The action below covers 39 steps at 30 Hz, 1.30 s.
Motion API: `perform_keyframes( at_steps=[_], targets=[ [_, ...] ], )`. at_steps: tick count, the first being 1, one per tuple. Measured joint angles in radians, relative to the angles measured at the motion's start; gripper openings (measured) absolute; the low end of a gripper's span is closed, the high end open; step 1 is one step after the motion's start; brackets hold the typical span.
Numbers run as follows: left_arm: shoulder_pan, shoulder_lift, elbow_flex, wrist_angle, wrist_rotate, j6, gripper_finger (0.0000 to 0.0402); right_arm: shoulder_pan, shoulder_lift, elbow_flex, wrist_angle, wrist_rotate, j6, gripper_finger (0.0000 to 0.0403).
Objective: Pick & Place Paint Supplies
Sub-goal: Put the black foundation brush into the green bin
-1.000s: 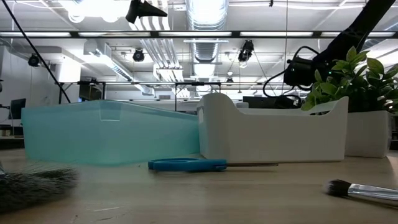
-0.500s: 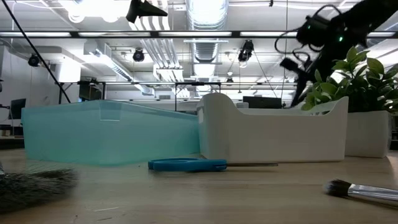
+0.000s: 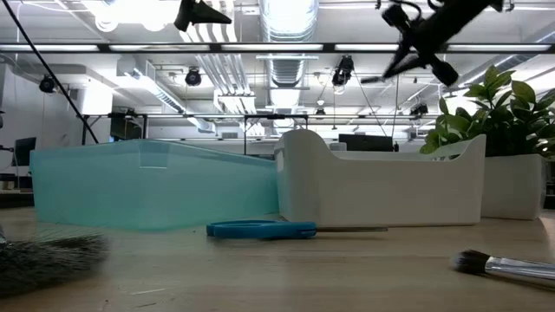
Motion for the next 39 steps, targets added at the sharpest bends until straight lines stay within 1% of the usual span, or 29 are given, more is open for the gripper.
perform_keyframes(
  at_steps=[3, 7, 11, 15, 18, 21, 25, 30, 34, 39],
  targets=[
    [0.003, 0.0, 0.0, 0.0, -0.002, 0.0, 0.0337, 0.097, 0.069, 0.055, 0.011, -0.004, 0.01, 0.0007],
    [0.003, 0.0, 0.0, 0.0, -0.016, 0.002, 0.0337, 0.232, 0.19, 0.121, 0.11, -0.004, 0.038, 0.0007],
    [0.003, -0.003, 0.0, 0.001, -0.058, 0.003, 0.0337, 0.321, 0.333, 0.213, 0.159, -0.004, 0.037, 0.0007],
    [0.004, -0.016, 0.002, 0.036, -0.151, 0.035, 0.0337, 0.36, 0.458, 0.301, 0.185, -0.006, 0.025, 0.0007],
    [0.005, -0.041, 0.002, 0.114, -0.226, 0.079, 0.0337, 0.379, 0.545, 0.336, 0.265, -0.045, 0.023, 0.0007],
    [0.014, -0.071, 0.002, 0.179, -0.273, 0.13, 0.0337, 0.405, 0.634, 0.37, 0.332, -0.087, 0.04, 0.0007],
    [0.035, -0.109, 0.002, 0.196, -0.289, 0.174, 0.0337, 0.449, 0.746, 0.43, 0.372, -0.118, 0.053, 0.0007],
    [0.052, -0.142, 0.002, 0.189, -0.289, 0.187, 0.0337, 0.505, 0.874, 0.472, 0.426, -0.147, 0.097, 0.0007],
    [0.053, -0.154, 0.001, 0.175, -0.289, 0.187, 0.0337, 0.532, 0.935, 0.513, 0.443, -0.151, 0.102, 0.0007],
    [0.053, -0.154, 0.0, 0.149, -0.286, 0.186, 0.0337, 0.536, 0.992, 0.568, 0.443, -0.151, 0.089, 0.0007]
  ],
)
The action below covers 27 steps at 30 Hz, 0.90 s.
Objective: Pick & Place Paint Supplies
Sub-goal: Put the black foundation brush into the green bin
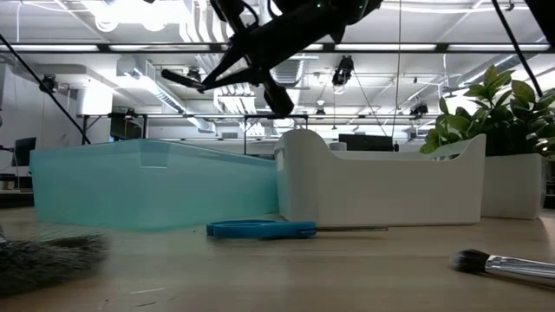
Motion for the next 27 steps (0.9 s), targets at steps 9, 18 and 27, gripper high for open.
perform_keyframes(
  at_steps=[9, 18, 27],
  targets=[
    [-0.001, -0.014, 0.0, -0.006, 0.008, -0.004, 0.0337, 0.005, 0.067, 0.042, -0.008, -0.01, -0.018, 0.0008],
    [-0.001, -0.026, 0.0, -0.032, 0.009, -0.004, 0.0337, 0.014, 0.055, 0.044, -0.019, 0.03, -0.047, 0.0008],
    [-0.001, -0.026, 0.0, -0.044, 0.011, -0.006, 0.0337, 0.016, 0.056, 0.044, -0.019, 0.024, -0.05, 0.0008]
  ],
)
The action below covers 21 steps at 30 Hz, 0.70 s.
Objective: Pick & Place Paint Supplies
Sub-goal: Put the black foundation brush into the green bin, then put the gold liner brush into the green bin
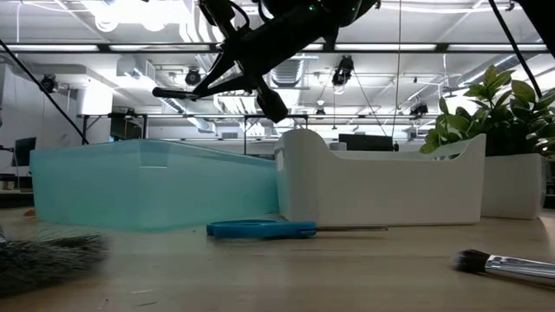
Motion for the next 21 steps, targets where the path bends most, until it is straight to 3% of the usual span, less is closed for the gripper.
perform_keyframes(
  at_steps=[6, 16, 21],
  targets=[
    [0.0, 0.0, 0.0, 0.0, 0.001, -0.001, 0.0337, -0.001, 0.0, 0.0, -0.006, -0.01, -0.002, 0.0016],
    [-0.001, -0.002, 0.0, -0.053, 0.038, -0.004, 0.0337, -0.001, -0.008, -0.002, -0.008, 0.001, -0.013, 0.0139],
    [-0.002, -0.025, 0.0, -0.216, 0.109, 0.001, 0.0337, 0.001, -0.071, -0.002, -0.008, 0.009, -0.072, 0.0164]
  ],
)
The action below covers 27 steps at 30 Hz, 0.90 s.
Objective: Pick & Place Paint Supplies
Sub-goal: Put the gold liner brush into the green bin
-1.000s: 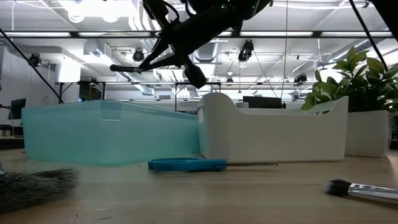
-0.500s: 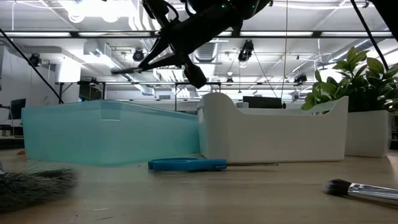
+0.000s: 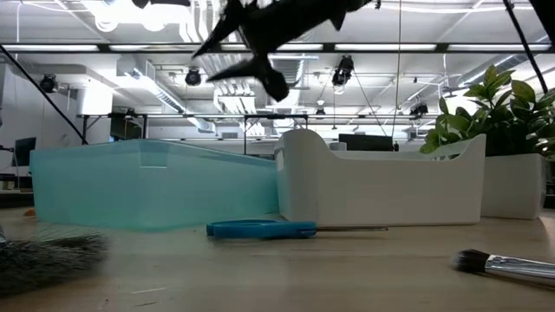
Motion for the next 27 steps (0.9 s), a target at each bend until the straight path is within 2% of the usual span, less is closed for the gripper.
perform_keyframes(
  at_steps=[2, 8, 10, 20, 23, 27],
  targets=[
    [0.0, -0.015, 0.0, -0.076, 0.064, 0.015, 0.0337, 0.0, -0.032, 0.0, -0.002, 0.006, -0.026, 0.0166],
    [-0.001, -0.055, 0.0, -0.271, 0.375, 0.029, 0.0337, -0.002, -0.153, 0.0, -0.069, 0.063, -0.116, 0.0166],
    [-0.008, -0.06, 0.0, -0.347, 0.433, 0.029, 0.0337, -0.003, -0.195, 0.001, -0.097, 0.078, -0.152, 0.0166],
    [-0.135, -0.057, 0.0, -0.874, 0.442, 0.074, 0.0327, -0.005, -0.367, -0.001, -0.239, 0.077, -0.254, 0.0166],
    [-0.212, -0.054, -0.019, -0.949, 0.467, 0.125, 0.0302, -0.005, -0.401, -0.004, -0.269, 0.077, -0.264, 0.0166],
    [-0.326, -0.05, -0.087, -0.954, 0.475, 0.129, 0.0267, 0.0, -0.438, -0.01, -0.273, 0.076, -0.272, 0.0166]
  ],
)
